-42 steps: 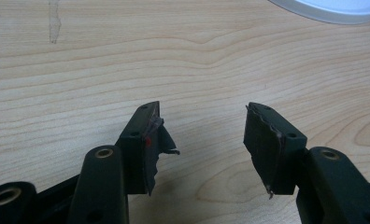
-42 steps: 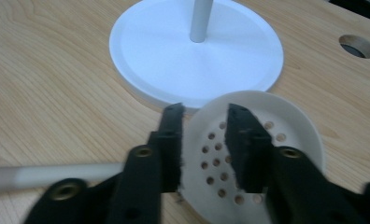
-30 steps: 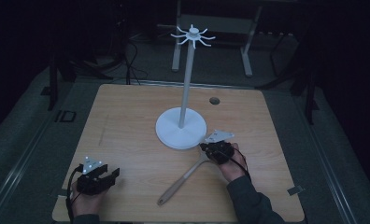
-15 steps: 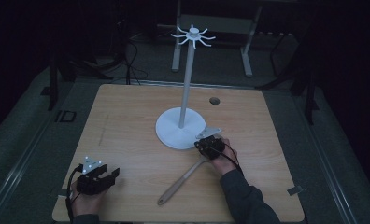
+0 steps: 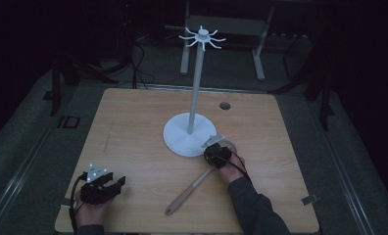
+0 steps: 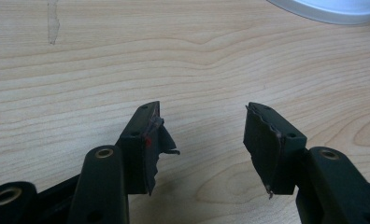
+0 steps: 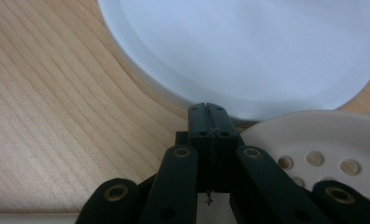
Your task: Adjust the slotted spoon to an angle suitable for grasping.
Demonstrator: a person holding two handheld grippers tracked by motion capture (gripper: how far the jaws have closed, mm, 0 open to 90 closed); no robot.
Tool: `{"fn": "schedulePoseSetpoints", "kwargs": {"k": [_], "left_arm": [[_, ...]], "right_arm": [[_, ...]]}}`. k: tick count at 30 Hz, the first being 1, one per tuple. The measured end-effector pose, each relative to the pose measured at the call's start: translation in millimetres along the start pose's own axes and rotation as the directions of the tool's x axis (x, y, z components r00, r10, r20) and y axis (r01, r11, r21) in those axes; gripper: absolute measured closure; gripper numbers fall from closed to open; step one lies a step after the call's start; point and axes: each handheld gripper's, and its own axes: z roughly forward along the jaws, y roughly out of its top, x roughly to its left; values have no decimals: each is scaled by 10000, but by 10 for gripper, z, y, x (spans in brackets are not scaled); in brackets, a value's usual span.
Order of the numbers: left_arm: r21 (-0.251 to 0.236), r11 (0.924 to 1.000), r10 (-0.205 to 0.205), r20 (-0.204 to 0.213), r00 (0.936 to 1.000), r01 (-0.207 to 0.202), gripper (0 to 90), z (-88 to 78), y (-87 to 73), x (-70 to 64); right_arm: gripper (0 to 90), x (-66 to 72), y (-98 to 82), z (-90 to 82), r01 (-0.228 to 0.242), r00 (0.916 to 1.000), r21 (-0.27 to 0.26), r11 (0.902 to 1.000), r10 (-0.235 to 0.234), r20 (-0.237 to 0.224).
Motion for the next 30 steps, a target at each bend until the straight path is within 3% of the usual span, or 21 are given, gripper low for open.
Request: {"fn": "schedulePoseSetpoints", "kwargs": {"k": [7, 15, 18, 25, 30], "left_arm": [[-33, 10000, -19, 1, 10000, 19, 468, -4, -2, 7], [-53, 10000, -68, -6, 10000, 68, 468, -7, -4, 10], [-59, 10000, -78, -14, 10000, 78, 468, -9, -3, 11], [-73, 9999, -97, -12, 10000, 97, 468, -12, -4, 11], [-87, 9999, -103, -16, 9999, 103, 468, -17, -6, 18]], "right_arm": [[900, 18, 8, 21, 141, 9999, 172, 9998, -142, 88], [900, -38, -29, -13, -20, 9987, 624, 9980, -12, 508], [900, -59, -60, -45, 140, 9969, 780, 9969, -200, 766], [900, -186, -193, -121, -256, 9926, 1041, 9942, 130, 1205], [900, -333, -365, -233, -854, 9867, 1117, 9901, 685, 1471]]}}
